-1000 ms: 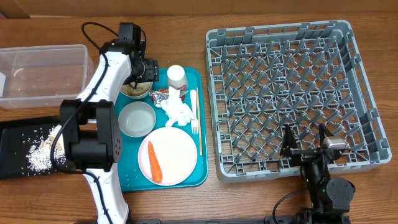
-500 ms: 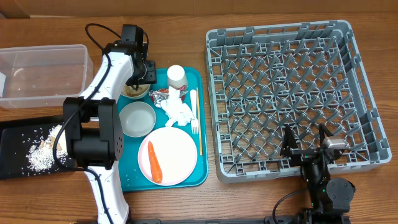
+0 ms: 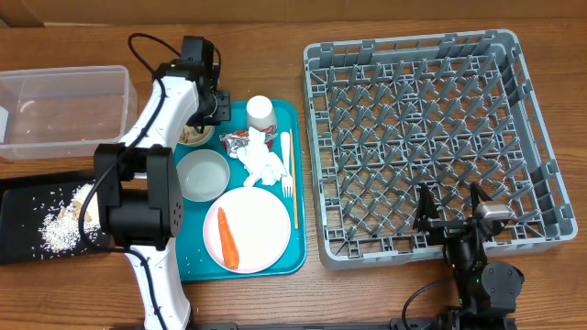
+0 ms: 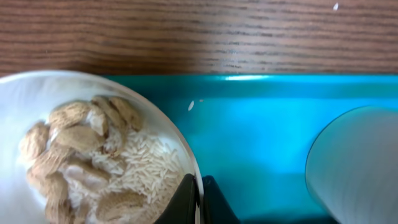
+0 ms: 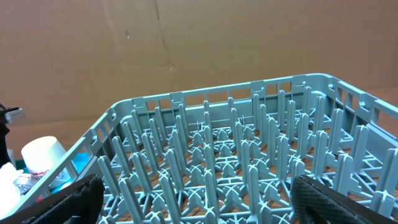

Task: Sort waste into correct bins and load items into the dishwasher rack
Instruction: 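Grasp the rim of the peanut bowl with the left gripper, then carry the peanut bowl left over the black tray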

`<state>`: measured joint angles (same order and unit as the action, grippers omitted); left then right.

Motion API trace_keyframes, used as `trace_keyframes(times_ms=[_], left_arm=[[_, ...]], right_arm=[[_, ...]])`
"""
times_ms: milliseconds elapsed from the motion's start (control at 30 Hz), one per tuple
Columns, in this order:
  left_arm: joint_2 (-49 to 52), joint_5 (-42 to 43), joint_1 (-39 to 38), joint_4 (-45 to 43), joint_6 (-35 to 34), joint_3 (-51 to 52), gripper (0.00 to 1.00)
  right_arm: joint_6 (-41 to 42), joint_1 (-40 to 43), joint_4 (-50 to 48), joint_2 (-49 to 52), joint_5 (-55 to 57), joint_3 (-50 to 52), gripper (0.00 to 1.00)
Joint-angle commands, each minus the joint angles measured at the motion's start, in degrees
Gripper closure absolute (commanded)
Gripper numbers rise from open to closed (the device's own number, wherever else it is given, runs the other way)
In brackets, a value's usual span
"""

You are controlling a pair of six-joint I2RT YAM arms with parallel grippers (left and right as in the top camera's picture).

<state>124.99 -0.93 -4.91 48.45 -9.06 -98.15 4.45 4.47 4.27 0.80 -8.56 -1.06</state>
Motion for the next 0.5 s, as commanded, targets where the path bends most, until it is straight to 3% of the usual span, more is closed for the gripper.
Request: trace_keyframes(times_ms=[0,467], left_arm=[[0.79,0.33,0.00,1.99,0.09,-2.10,0.96],[-2.58,0.52,0.13,20.22,-3.93,-21.86,0.96]], right_arm=[[-0.20,0.22,-0.31,-0.63,0.42,0.61,0.00],[-0.20,0.22,-0.31,-0.61,0.42,0.61,0.00]])
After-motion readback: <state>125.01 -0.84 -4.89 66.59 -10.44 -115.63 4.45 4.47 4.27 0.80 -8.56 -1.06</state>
